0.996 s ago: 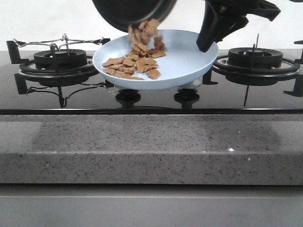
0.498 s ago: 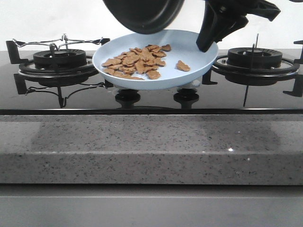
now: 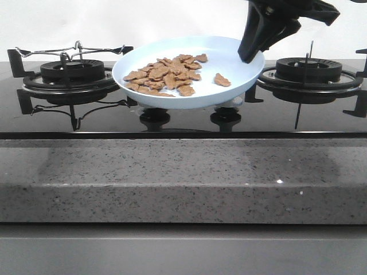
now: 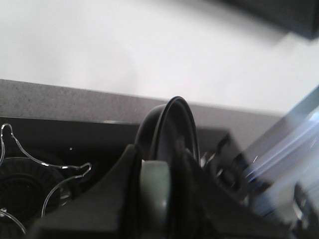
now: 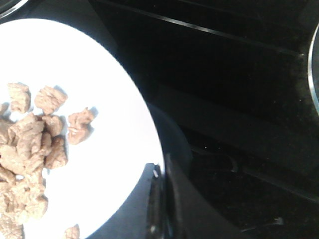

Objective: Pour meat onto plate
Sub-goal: 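Carry the empty pan back with the left gripper toward its burner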

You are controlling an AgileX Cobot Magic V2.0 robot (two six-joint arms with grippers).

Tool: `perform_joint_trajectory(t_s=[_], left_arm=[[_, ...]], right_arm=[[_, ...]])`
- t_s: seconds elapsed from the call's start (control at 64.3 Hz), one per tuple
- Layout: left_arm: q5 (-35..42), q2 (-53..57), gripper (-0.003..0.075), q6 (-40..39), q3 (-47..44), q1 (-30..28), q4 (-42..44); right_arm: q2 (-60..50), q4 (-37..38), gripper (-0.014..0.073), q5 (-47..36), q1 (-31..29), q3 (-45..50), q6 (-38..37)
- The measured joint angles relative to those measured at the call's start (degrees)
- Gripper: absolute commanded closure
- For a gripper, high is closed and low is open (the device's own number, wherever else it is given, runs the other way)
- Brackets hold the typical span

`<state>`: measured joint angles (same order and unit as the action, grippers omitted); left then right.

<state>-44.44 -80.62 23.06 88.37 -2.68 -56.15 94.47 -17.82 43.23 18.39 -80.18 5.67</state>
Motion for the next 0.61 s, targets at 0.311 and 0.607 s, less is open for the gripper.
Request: perform_joint_trajectory(t_s=[0.311, 0.607], left_arm=[[-10.88, -13.97, 0.0741, 5.64, -3.65, -17.32, -25.12], [-15.07, -25.25, 0.0741, 6.70, -3.65, -18.80, -30.73]], right_arm=[[0.00, 0.00, 0.0654, 0.00, 0.00, 0.00, 0.00], [0.00, 0.00, 0.0654, 0.00, 0.00, 0.00, 0.00]])
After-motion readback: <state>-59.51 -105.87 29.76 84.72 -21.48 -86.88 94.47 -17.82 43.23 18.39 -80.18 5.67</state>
